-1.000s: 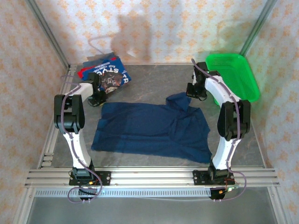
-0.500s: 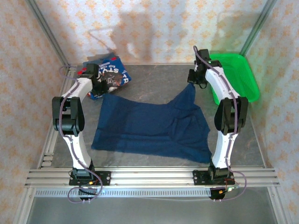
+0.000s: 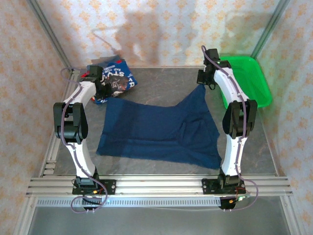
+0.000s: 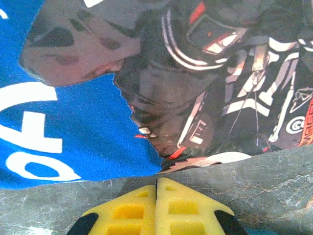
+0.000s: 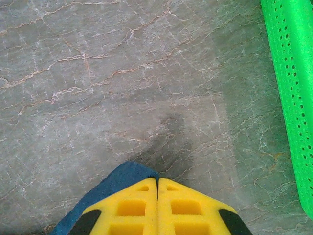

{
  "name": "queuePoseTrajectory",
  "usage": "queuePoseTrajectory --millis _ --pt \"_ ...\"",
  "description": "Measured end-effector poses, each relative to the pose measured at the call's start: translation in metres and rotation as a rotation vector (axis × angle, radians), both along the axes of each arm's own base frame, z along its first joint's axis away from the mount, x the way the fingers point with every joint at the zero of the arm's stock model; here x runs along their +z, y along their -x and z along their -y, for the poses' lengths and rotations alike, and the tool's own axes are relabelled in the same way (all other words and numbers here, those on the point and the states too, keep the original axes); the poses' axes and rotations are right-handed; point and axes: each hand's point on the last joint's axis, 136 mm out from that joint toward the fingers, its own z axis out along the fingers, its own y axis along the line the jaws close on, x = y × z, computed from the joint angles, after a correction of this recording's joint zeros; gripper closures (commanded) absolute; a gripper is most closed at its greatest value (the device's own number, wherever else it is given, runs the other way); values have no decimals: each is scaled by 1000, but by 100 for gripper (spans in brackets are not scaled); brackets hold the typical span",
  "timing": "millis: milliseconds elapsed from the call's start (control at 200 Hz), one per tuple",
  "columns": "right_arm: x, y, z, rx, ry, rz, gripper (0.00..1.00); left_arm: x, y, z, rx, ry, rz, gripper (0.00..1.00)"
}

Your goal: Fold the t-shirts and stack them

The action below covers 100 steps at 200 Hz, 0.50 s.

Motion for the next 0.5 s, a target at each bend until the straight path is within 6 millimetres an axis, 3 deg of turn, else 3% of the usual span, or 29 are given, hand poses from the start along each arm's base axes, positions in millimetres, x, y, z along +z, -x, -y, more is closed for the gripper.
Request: queuePoseTrajectory --millis 260,500 --pt "-2 16 -2 13 -20 -27 100 17 2 1 -13 -1 34 100" --pt "32 51 -8 41 -73 -3 100 43 17 7 -32 16 74 100"
